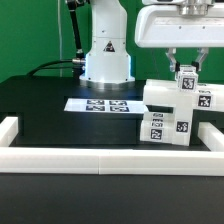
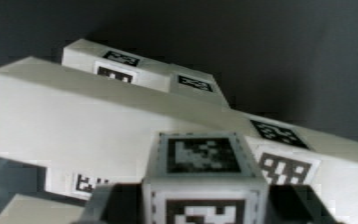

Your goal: Assemble chair

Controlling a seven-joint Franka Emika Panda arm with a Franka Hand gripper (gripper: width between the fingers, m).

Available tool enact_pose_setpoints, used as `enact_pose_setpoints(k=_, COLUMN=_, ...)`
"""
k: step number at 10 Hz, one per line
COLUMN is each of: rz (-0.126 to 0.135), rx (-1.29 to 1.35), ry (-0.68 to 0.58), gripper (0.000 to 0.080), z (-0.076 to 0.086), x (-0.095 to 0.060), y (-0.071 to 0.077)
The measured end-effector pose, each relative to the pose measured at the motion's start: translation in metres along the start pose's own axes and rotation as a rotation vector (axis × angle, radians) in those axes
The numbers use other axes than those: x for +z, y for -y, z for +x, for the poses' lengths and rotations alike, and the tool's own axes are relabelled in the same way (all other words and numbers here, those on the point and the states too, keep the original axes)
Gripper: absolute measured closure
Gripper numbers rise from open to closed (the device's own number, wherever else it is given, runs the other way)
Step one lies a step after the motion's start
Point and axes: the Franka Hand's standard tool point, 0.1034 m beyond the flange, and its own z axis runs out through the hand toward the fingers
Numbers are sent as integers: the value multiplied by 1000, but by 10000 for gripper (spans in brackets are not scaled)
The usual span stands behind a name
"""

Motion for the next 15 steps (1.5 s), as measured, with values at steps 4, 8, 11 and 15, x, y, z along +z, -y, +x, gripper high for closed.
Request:
enact_pose_setpoints(k=4, rz=1, rx=335, ry=-1, gripper=515, z=-1, x=0, y=2)
enact_pose_setpoints(k=8, rz=3, rx=643, ry=0, gripper=515, z=-1, x=0, y=3)
enact_pose_setpoints(k=11, rz=2, rx=646, ry=0, gripper=240, z=-1, x=1, y=3)
enact_pose_setpoints(k=15, rz=3, rx=390, ry=-6, gripper=155, z=-1, x=-1, y=6)
